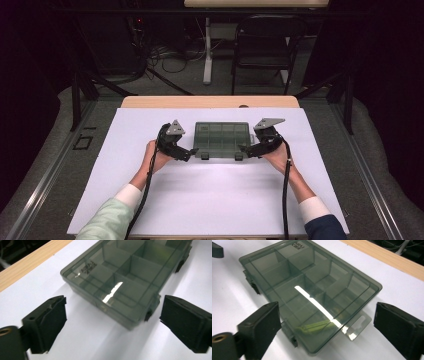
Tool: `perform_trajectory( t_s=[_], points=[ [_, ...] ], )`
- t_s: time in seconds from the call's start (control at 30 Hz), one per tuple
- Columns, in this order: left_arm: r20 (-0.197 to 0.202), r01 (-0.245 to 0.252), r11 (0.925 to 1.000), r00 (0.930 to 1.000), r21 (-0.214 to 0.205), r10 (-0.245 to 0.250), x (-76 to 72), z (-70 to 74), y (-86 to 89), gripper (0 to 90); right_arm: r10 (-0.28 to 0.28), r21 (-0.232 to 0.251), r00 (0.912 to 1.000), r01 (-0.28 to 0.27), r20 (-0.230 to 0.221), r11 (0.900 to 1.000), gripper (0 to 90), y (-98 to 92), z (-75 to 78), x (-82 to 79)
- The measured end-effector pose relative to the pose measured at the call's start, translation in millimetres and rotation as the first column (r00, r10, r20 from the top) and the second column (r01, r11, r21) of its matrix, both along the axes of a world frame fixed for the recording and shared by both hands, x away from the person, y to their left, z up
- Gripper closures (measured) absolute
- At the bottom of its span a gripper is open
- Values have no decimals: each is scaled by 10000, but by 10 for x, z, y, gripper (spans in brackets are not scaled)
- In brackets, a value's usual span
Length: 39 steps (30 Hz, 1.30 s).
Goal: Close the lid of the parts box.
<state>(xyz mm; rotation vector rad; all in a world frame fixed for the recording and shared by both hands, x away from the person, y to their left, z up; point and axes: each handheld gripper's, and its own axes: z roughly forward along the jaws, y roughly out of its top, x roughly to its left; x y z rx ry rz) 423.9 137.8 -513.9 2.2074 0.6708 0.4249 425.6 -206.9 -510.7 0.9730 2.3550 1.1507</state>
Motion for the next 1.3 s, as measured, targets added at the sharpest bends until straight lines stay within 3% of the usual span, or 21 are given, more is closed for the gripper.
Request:
perform_trajectory(
  t_s=[0.13,0.77,1.3],
  points=[
    [65,-122,9999,9999,55,122,-127,-21,63,0,11,-1,10000,-11,8,10000,0,-9,4,-91],
    [234,-529,9986,9983,38,528,-682,-172,342,0,-235,-49,9989,238,402,9997,0,-22,-85,-646],
    [356,-842,9963,9958,-163,848,-1019,-304,485,0,-693,8,9941,695,836,9976,0,-91,-199,-1012]
  ],
)
